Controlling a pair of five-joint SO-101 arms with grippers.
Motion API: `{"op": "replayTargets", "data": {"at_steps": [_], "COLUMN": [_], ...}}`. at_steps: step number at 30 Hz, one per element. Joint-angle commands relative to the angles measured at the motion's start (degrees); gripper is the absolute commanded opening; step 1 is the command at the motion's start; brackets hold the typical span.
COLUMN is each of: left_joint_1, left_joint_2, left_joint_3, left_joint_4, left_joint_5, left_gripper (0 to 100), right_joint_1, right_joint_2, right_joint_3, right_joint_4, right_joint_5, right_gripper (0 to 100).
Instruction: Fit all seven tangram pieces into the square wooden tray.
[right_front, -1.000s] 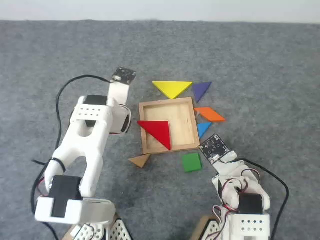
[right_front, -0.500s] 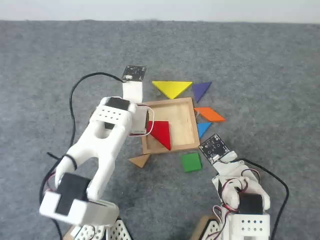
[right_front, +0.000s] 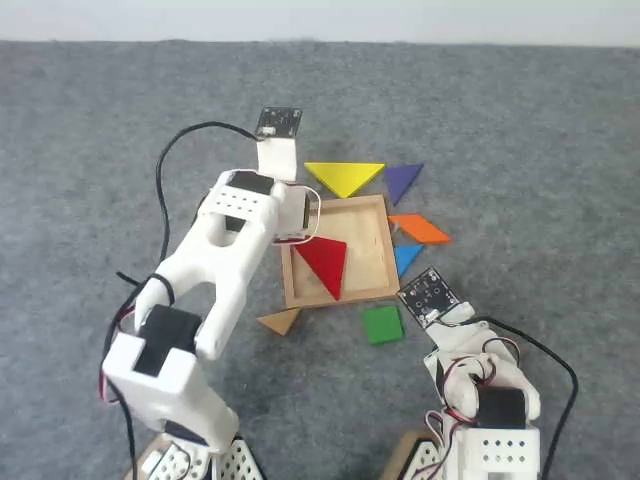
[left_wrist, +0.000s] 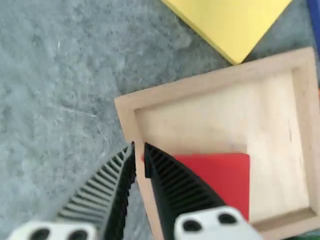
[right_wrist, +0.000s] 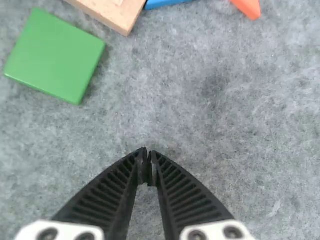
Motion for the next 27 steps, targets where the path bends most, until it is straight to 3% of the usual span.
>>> {"op": "replayTargets", "data": {"at_steps": [1, 5, 13, 18, 27], "left_joint_1": [0.53, 0.26, 0.70, 2.55, 3.16], "left_joint_2": [-0.26, 0.35, -10.29, -11.78, -11.78], "left_joint_3": [-1.98, -1.54, 2.24, 11.12, 12.35], "left_joint_4": [-1.49, -1.76, 8.79, 3.16, -7.91], "left_joint_5": [0.88, 0.97, 0.97, 0.70, 0.62], "left_gripper": [3, 3, 3, 1, 1], "right_joint_1": [-0.13, -0.13, -0.13, -0.13, -0.13], "right_joint_2": [-0.48, -0.48, -0.48, -0.48, -0.48], "right_joint_3": [0.97, 0.97, 0.97, 0.97, 0.97], "right_joint_4": [0.75, 0.75, 0.75, 0.75, 0.75], "right_joint_5": [0.62, 0.62, 0.62, 0.62, 0.62], "right_gripper": [0.9, 0.9, 0.9, 0.9, 0.9]}}
